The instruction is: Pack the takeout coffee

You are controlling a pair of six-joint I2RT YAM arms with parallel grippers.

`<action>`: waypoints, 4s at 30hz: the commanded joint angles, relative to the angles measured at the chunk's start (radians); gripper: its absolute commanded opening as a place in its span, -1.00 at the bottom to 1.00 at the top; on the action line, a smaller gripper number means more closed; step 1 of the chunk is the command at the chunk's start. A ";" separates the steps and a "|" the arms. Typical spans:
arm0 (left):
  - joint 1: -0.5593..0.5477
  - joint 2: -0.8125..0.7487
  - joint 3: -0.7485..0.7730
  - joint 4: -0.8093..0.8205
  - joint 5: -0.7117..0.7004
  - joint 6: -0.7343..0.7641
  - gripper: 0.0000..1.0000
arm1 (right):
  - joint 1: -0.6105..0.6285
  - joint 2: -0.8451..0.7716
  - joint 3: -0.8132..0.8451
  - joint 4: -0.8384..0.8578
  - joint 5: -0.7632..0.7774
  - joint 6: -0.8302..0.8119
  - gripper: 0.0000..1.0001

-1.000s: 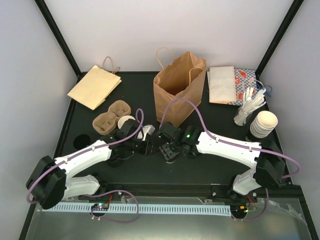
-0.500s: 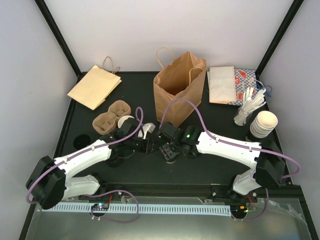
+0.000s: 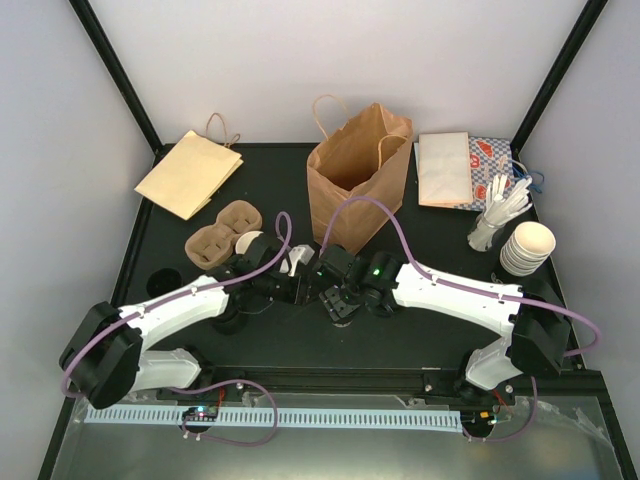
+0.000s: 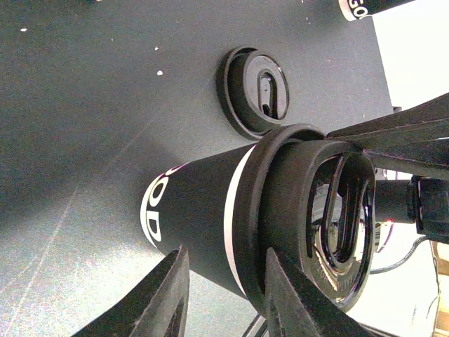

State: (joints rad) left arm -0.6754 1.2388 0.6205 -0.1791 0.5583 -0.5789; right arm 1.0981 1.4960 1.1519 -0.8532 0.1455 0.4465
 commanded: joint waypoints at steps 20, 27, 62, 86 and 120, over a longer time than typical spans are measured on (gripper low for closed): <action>-0.009 -0.034 0.057 -0.111 -0.109 0.065 -0.41 | 0.006 0.047 -0.046 -0.038 -0.022 -0.011 0.49; -0.002 -0.161 0.162 -0.293 -0.230 0.115 -0.37 | 0.006 0.010 -0.027 -0.051 0.030 0.000 0.49; 0.215 0.290 1.110 -0.557 -0.420 0.424 0.97 | -0.135 -0.375 0.109 -0.224 0.223 -0.088 0.42; 0.224 0.774 1.679 -0.888 -0.217 0.579 -0.64 | -0.146 -0.516 0.331 -0.385 0.301 -0.121 0.36; 0.087 0.204 0.970 -0.569 -0.455 0.893 -0.97 | -0.145 -0.593 0.370 -0.342 0.387 -0.208 0.32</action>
State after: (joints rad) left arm -0.5617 1.4975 1.6054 -0.8146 0.1421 0.2817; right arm 0.9577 0.9218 1.4975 -1.2186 0.4847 0.2630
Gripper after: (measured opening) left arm 0.018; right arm 0.693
